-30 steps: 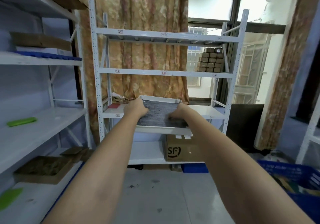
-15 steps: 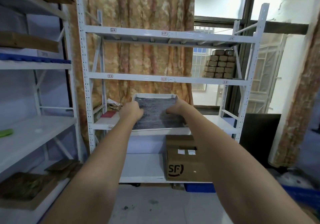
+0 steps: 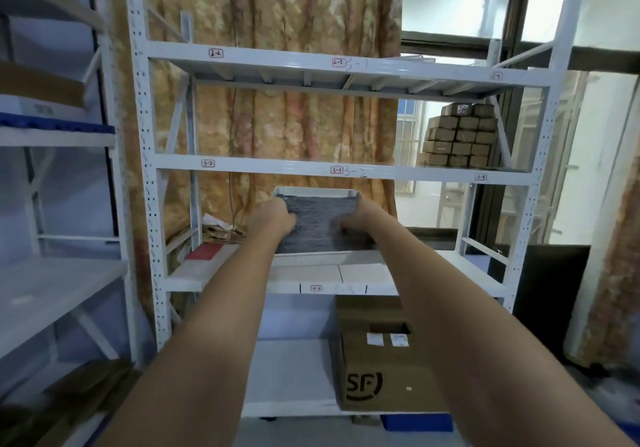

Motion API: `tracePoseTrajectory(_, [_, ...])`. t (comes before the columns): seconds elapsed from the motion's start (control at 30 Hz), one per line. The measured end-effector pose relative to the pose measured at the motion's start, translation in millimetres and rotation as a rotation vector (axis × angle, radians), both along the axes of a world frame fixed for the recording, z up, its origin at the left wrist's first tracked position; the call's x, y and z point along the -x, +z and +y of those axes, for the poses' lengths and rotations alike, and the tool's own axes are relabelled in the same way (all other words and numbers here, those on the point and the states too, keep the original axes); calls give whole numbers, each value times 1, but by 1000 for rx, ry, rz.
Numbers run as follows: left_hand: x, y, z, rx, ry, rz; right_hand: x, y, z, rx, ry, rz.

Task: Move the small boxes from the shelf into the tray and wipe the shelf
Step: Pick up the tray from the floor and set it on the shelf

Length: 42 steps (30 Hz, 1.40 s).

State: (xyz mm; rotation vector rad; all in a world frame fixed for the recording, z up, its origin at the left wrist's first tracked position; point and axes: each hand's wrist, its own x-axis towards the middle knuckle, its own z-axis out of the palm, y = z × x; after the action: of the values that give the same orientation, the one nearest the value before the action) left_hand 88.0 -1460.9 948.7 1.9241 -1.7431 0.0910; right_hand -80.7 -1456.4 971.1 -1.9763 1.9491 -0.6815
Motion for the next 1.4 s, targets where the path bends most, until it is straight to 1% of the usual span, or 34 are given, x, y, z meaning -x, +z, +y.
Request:
tracePoseTrajectory(0.13, [-15,16,-56,39,-27,-6,-13,17,-56,21,-21,33])
tracePoseTrajectory(0.3, [-25,35,-120,12,-55,-6,-22,35,-112,67,-51,83])
tracePoseTrajectory(0.57, [-28,52,-212,27,-62,4,-24,48,-195,27,-29,1])
tracePoseTrajectory(0.7, [-22,66,-250,62,-7,-5,-20,60,-242,70,-9,53])
tracePoseTrajectory(0.83, [-14,83,-299,99,24,51,-13,79,-291,103,8,39])
tracePoseTrajectory(0.93, [-8,96,-334,116,17,46,-6,91,-326,108,8,29])
tracePoseTrajectory(1.23, [-8,119,-415,99,35,48,-8,112,-409,86,50,93])
tracePoseTrajectory(1.4, [-13,134,-451,97,43,46,-14,123,-446,101,60,85])
